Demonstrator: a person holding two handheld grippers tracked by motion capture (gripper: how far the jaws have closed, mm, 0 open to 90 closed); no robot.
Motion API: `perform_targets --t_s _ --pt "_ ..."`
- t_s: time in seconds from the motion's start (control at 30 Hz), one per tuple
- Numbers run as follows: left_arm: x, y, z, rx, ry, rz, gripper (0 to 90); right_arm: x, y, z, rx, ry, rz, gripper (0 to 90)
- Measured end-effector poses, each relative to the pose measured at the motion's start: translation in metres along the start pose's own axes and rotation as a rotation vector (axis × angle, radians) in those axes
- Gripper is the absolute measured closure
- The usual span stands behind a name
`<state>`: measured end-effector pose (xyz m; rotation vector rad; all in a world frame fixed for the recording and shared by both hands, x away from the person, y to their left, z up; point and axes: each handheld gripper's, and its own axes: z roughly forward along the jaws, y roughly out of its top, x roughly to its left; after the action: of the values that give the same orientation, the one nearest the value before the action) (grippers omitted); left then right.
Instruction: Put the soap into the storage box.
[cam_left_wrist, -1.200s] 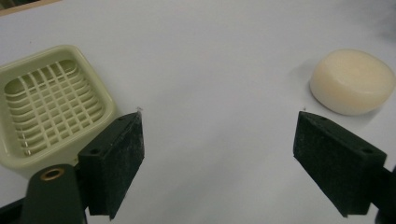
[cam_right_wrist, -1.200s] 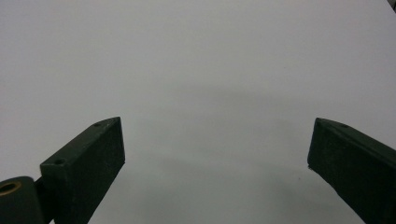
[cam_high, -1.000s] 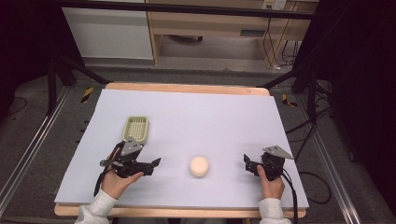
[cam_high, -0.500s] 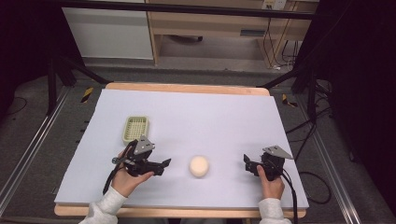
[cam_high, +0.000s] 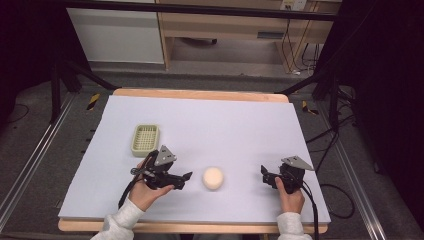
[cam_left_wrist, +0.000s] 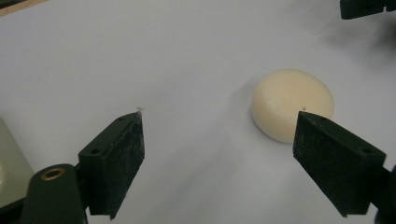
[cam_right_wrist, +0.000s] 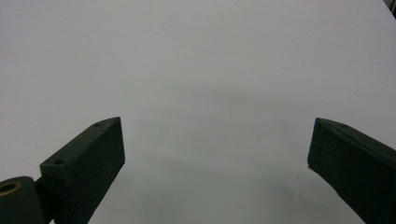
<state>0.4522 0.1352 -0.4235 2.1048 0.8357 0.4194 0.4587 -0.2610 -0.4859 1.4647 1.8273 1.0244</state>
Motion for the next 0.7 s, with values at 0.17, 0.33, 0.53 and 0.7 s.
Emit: perform_targets --t_s 0.17,0.33,0.53,0.7 --pt "-0.006 0.005 0.004 0.001 -0.013 0.011 16.6 0.0 0.0 0.0 0.001 0.001 0.0 4.3" --pt "-0.012 0.01 0.009 0.003 -0.023 0.023 16.6 0.0 0.0 0.0 0.0 0.001 0.0 4.3" --pt "-0.015 0.012 0.014 0.002 -0.036 0.023 16.6 0.0 0.0 0.0 0.002 0.002 0.002 4.3" --pt "-0.021 0.014 0.021 0.016 -0.047 0.032 16.6 0.0 0.0 0.0 0.003 0.003 0.002 4.3"
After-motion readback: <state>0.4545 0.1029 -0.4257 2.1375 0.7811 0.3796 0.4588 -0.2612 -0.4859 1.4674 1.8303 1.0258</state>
